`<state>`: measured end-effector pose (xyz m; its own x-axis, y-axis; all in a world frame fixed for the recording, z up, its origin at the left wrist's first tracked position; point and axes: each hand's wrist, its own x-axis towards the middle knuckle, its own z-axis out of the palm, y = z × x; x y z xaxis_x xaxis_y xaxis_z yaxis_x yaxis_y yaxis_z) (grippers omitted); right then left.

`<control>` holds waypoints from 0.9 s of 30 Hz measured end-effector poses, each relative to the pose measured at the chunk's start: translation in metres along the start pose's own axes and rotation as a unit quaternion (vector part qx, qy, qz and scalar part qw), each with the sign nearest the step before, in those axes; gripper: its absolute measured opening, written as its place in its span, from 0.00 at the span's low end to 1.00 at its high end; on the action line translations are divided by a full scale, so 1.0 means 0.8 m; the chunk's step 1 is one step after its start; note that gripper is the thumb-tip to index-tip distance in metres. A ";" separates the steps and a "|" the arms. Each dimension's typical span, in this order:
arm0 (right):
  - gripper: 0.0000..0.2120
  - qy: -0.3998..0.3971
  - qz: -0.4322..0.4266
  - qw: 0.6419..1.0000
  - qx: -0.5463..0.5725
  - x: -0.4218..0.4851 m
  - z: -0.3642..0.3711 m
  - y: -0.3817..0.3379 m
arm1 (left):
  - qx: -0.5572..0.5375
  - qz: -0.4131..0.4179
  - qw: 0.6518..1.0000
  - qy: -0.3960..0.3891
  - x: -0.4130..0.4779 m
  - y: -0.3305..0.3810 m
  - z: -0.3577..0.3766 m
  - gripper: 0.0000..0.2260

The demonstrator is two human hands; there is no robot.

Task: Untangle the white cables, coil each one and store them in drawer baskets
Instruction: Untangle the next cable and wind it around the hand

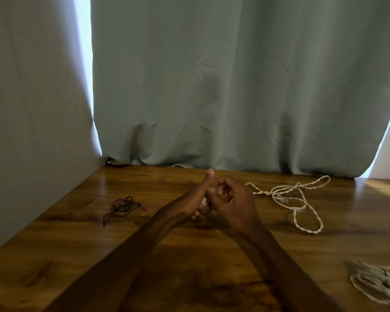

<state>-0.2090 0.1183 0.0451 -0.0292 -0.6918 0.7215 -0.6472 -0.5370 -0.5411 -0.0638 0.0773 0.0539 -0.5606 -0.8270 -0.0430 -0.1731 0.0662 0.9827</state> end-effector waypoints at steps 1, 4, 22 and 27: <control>0.10 -0.016 -0.018 1.000 -0.010 -0.001 0.001 0.001 | -0.001 -0.003 1.000 -0.011 0.000 0.002 0.002 0.38; 0.07 -0.050 -0.044 0.997 0.031 0.001 0.000 -0.004 | -0.046 -0.010 0.995 -0.086 0.002 0.005 0.004 0.37; 0.17 0.049 -0.045 0.998 0.018 0.010 -0.001 0.011 | -0.166 -0.013 0.986 -0.011 0.002 0.018 0.047 0.36; 0.19 0.065 -0.045 0.996 -0.028 0.009 0.003 0.023 | -0.102 0.015 0.990 0.097 0.009 0.017 0.064 0.39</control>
<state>-0.2188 0.1020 0.0396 -0.0650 -0.5718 0.8178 -0.6936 -0.5633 -0.4489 -0.1116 0.1009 0.0574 -0.3934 -0.9194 0.0025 0.0197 -0.0058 0.9998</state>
